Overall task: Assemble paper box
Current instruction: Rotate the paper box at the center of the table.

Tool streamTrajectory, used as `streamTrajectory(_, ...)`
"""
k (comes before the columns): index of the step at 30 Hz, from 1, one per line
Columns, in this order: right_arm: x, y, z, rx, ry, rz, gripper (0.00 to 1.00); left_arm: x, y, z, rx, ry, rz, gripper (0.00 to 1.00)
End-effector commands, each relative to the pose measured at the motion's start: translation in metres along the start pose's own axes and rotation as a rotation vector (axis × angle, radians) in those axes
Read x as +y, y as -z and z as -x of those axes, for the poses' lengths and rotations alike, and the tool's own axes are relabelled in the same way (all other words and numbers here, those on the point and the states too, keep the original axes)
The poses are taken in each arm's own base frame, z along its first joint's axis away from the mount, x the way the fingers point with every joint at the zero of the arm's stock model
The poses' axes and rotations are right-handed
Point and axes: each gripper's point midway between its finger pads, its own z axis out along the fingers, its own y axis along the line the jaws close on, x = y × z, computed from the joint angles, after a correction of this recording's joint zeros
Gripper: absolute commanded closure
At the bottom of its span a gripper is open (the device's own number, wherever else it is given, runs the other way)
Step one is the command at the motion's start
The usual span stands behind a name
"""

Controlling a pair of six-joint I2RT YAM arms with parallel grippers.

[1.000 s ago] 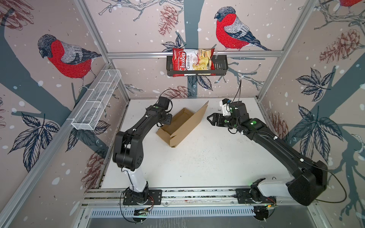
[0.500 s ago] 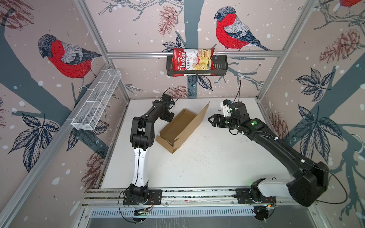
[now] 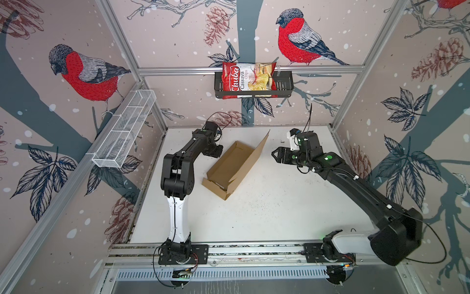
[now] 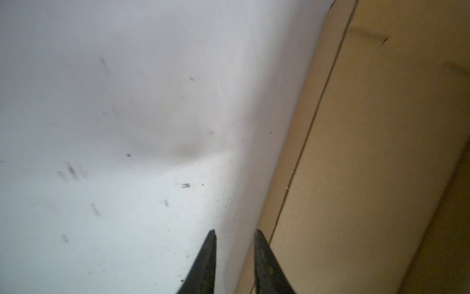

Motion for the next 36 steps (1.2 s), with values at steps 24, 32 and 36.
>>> streamTrajectory(24, -0.008, 0.001, -0.013, -0.012, 0.022, 0.027, 0.19, -0.015, -0.043, -0.007, -0.001, 0.126, -0.056, 0.93)
streamTrajectory(32, -0.007, -0.003, -0.013, -0.014, 0.028, 0.040, 0.19, 0.010, -0.010, -0.048, -0.066, 0.578, 0.120, 0.91)
streamTrajectory(36, -0.005, -0.006, -0.019, -0.003, 0.024, 0.054, 0.19, 0.012, 0.006, -0.067, -0.183, 0.816, 0.123, 0.89)
